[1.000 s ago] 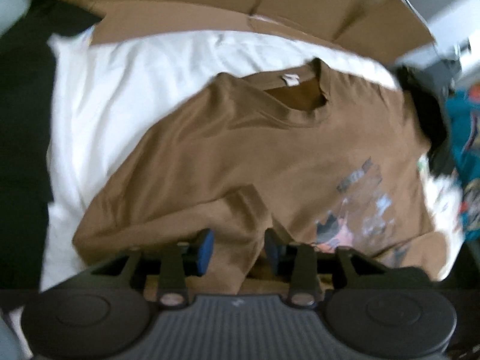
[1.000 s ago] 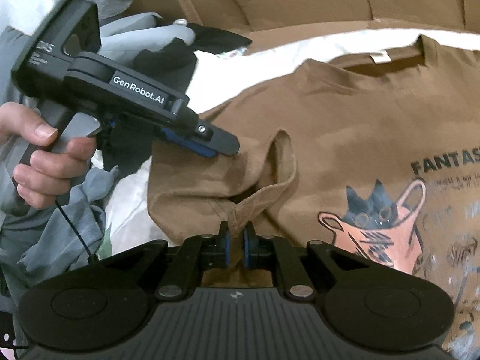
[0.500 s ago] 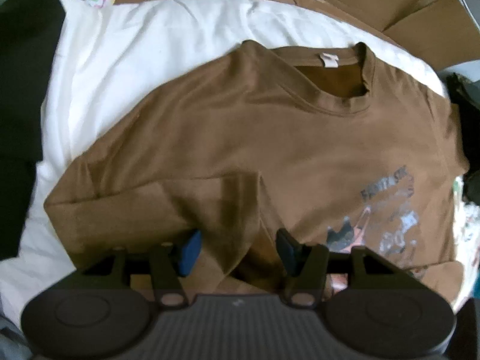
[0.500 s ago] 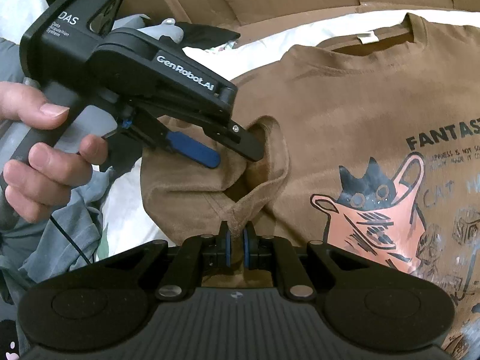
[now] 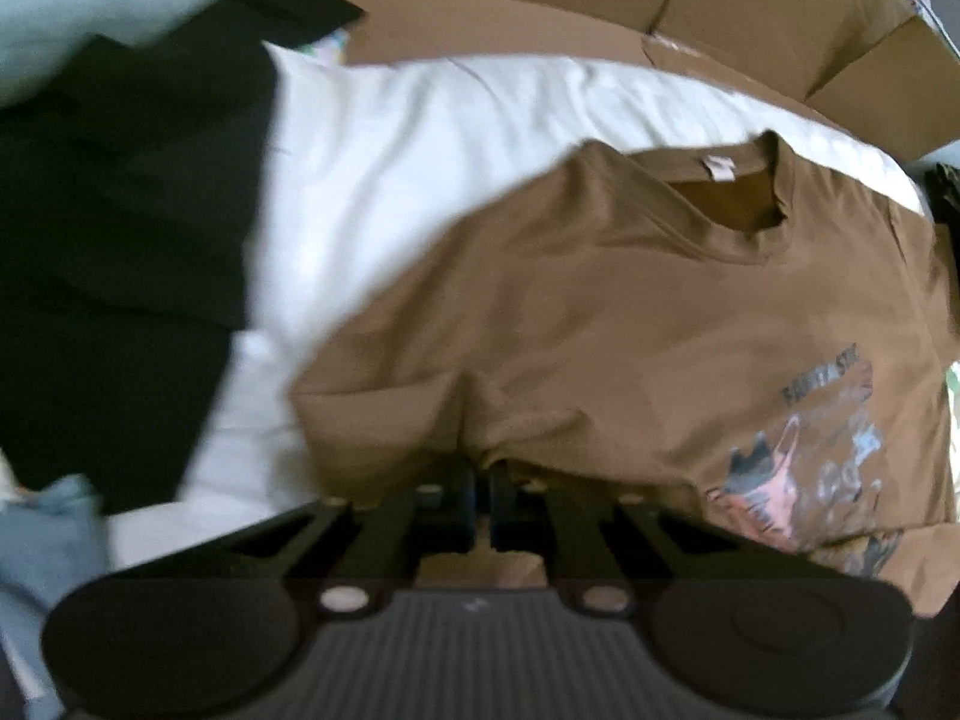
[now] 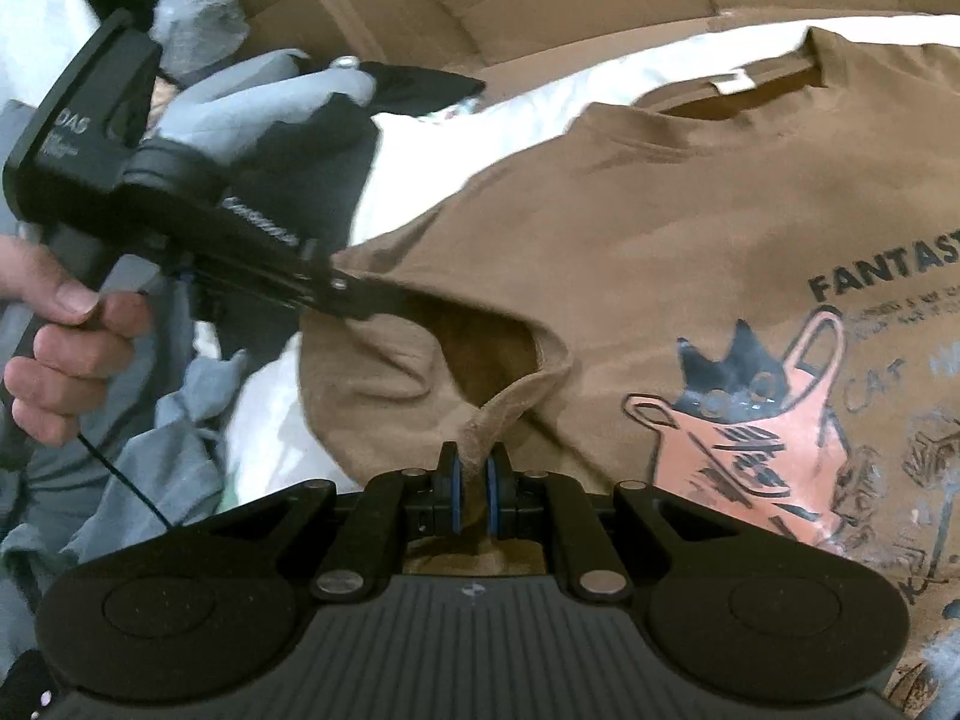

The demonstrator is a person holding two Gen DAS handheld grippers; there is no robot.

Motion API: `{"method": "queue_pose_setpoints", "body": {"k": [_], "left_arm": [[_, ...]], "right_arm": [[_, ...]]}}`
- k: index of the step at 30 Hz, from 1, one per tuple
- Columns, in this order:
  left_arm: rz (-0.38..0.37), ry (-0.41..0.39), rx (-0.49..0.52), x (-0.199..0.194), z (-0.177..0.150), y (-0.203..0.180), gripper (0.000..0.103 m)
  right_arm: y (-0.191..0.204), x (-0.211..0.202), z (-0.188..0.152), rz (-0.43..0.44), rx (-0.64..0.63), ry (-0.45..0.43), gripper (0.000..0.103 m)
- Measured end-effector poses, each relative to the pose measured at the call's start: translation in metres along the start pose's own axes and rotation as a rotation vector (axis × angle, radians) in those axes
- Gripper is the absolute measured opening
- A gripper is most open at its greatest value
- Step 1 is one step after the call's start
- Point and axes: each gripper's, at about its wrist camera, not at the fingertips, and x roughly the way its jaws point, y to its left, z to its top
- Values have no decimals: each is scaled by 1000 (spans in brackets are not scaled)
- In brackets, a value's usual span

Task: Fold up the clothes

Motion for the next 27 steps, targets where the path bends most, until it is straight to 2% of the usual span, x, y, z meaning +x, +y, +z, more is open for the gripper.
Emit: {"method": "queue_pose_setpoints", "body": {"k": [10, 17, 27], "left_arm": [[136, -50, 15, -51, -21, 45, 4], [200, -58, 37, -58, -53, 72, 3], [213, -79, 5, -52, -69, 117, 3]], "right_arm": [[35, -3, 3, 184, -155, 61, 5], [68, 13, -4, 280, -200, 124, 4], [107, 56, -16, 365, -217, 255, 4]]}}
